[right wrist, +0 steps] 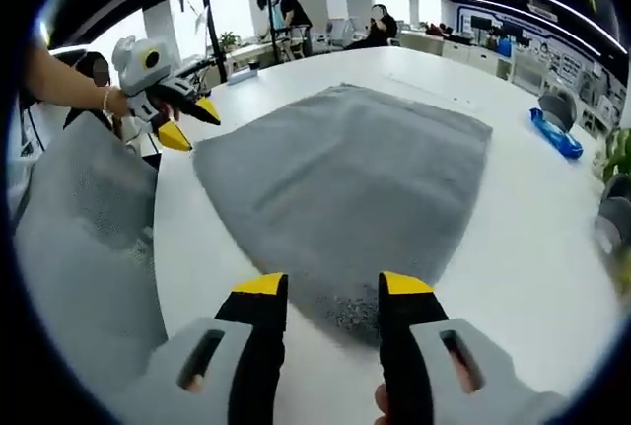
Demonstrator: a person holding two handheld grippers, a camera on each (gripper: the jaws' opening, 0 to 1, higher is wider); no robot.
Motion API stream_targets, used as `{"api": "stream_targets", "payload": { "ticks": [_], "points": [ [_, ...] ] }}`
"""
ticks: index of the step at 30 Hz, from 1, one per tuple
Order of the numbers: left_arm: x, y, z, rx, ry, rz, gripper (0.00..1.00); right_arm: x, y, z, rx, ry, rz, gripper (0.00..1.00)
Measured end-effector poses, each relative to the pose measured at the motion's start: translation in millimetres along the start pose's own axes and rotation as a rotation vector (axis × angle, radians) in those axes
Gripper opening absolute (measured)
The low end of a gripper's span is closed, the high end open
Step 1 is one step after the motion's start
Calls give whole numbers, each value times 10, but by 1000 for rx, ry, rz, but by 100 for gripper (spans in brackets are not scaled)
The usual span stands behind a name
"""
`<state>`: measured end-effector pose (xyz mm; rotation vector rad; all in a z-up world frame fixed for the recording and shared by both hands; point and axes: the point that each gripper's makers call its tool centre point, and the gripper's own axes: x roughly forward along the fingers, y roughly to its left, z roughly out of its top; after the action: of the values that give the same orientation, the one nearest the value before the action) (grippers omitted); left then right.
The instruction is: Fold the towel on the table until its edges align and the towel forms a compact rectangular stack.
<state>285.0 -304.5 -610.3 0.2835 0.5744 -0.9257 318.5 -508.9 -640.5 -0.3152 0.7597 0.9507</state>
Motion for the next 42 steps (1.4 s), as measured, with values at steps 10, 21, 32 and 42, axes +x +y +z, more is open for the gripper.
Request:
{"api": "stream_targets", "payload": {
  "ticks": [10, 21, 32, 42],
  "points": [
    [57, -68, -521, 91, 159, -38, 32, -20, -73, -263, -113, 77, -61, 32],
    [21, 71, -513, 178, 164, 30, 11, -71, -250, -253, -106, 68, -188, 6],
    [-244, 109, -323, 175, 244, 72, 3, -238, -122, -94, -63, 35, -169, 1],
    [-527, 68, 18, 123, 217, 138, 3, -574, -33, 228, -4, -60, -170, 0]
  ]
}}
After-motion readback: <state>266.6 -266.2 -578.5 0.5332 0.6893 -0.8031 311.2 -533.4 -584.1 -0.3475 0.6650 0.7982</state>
